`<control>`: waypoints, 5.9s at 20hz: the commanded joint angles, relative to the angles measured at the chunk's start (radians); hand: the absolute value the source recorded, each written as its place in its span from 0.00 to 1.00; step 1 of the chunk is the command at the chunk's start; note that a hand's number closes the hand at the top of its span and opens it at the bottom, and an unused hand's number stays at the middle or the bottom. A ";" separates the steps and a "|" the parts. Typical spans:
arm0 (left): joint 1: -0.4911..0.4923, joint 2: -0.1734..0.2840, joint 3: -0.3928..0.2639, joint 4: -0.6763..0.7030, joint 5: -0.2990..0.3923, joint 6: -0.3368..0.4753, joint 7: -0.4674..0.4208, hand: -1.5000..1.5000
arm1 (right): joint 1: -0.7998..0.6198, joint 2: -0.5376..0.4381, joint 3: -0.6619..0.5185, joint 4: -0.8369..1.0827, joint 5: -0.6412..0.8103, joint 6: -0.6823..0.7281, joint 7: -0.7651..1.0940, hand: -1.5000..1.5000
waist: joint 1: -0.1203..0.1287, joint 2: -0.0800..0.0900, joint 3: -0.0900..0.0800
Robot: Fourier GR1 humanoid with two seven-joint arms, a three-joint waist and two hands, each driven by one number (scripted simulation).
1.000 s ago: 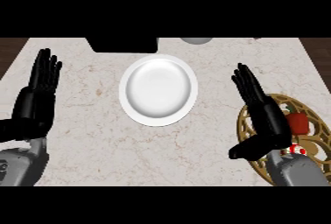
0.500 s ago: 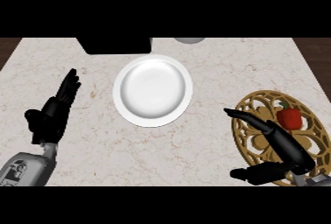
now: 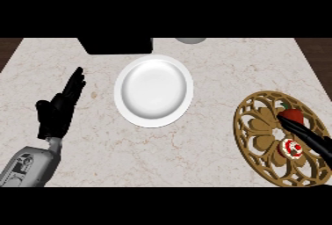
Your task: Pick the cupcake from the placemat and place it in the plate
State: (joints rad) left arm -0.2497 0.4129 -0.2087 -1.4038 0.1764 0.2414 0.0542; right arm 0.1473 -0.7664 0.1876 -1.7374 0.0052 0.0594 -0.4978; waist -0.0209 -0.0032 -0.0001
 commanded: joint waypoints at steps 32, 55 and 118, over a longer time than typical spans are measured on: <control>-0.072 -0.124 0.078 0.056 -0.130 -0.073 0.021 0.50 | -0.190 -0.160 -0.055 0.049 0.412 0.496 0.432 0.00 | 0.022 0.004 0.000; -0.028 -0.155 0.197 -0.023 -0.194 -0.183 0.078 0.50 | -0.272 0.144 -0.082 0.308 0.798 0.381 0.257 1.00 | 0.020 0.003 0.000; -0.064 -0.226 0.201 0.030 -0.260 -0.250 0.022 0.50 | -1.164 0.766 0.267 1.228 0.403 -0.393 0.659 0.00 | 0.111 0.028 0.000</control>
State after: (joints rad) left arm -0.3055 0.1782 -0.0174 -1.4045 -0.0882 0.0078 0.1034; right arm -0.9919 -0.0002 0.4335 -0.5828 0.5024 -0.2918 0.2172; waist 0.0837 0.0208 0.0004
